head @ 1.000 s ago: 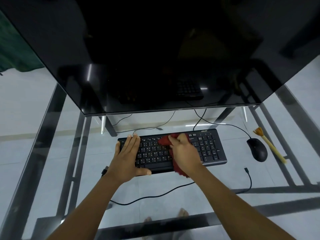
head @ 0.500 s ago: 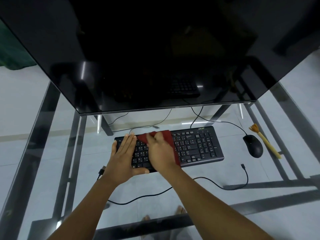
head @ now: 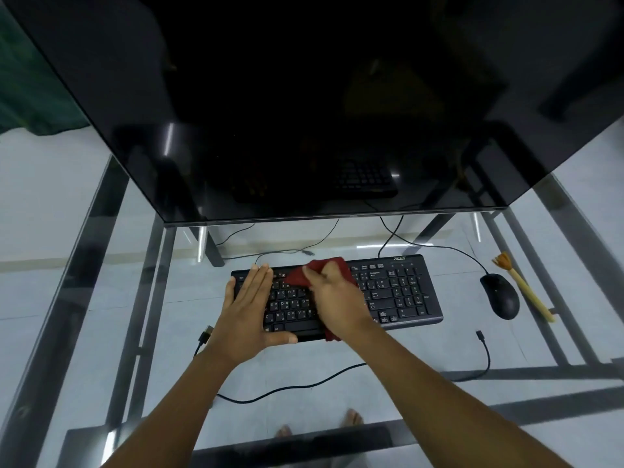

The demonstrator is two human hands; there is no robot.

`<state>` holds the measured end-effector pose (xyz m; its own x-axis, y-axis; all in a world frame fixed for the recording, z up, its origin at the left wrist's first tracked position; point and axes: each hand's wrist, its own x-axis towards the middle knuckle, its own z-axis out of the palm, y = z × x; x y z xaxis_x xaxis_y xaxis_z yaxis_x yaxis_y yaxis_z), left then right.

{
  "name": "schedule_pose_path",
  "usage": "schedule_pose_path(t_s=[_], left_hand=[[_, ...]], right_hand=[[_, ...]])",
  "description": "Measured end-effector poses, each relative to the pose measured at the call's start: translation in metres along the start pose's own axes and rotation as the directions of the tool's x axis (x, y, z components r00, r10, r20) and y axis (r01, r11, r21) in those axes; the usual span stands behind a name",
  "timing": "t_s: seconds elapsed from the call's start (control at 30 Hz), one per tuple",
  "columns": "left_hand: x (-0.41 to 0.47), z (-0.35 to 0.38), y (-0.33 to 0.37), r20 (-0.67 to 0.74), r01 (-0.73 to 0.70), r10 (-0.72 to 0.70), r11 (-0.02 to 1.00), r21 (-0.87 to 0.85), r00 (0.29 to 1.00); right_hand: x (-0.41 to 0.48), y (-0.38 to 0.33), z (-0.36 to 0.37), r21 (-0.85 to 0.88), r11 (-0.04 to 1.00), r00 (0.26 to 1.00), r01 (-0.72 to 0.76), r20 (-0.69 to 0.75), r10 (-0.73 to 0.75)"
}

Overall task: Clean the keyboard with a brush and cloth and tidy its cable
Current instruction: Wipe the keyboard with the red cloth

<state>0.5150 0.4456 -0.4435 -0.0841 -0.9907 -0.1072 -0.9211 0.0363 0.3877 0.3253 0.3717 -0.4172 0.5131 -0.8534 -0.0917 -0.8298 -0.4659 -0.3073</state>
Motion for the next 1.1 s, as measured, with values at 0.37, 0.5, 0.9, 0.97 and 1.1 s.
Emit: schedule_pose_path(t_s=[0.37, 0.5, 0.9, 0.97, 1.1], left_hand=[[-0.001, 0.0, 0.0, -0.001, -0.004, 0.004, 1.0, 0.012, 1.0], [-0.001, 0.0, -0.002, -0.002, -0.012, 0.012, 1.0, -0.012, 1.0], [-0.031, -0.014, -0.047, 0.096, 0.005, 0.009, 0.99, -0.138, 0.995], [-0.031, -0.012, -0.046, 0.081, -0.006, 0.018, 0.988, -0.152, 0.997], [-0.032, -0.013, -0.049, 0.08, 0.0, 0.013, 0.987, -0.162, 0.997]], right_hand=[[-0.027, 0.012, -0.001, 0.032, 0.987, 0.987, 0.156, 0.04, -0.158], [-0.032, -0.005, 0.001, 0.05, 0.998, 0.998, 0.038, 0.049, -0.041], [-0.03, -0.024, 0.004, 0.181, 0.982, 0.999, -0.047, -0.001, 0.048], [-0.032, -0.056, 0.015, 0.109, 0.991, 0.99, 0.073, 0.11, -0.085], [-0.022, -0.061, 0.019, 0.088, 0.987, 0.986, 0.135, 0.084, -0.143]])
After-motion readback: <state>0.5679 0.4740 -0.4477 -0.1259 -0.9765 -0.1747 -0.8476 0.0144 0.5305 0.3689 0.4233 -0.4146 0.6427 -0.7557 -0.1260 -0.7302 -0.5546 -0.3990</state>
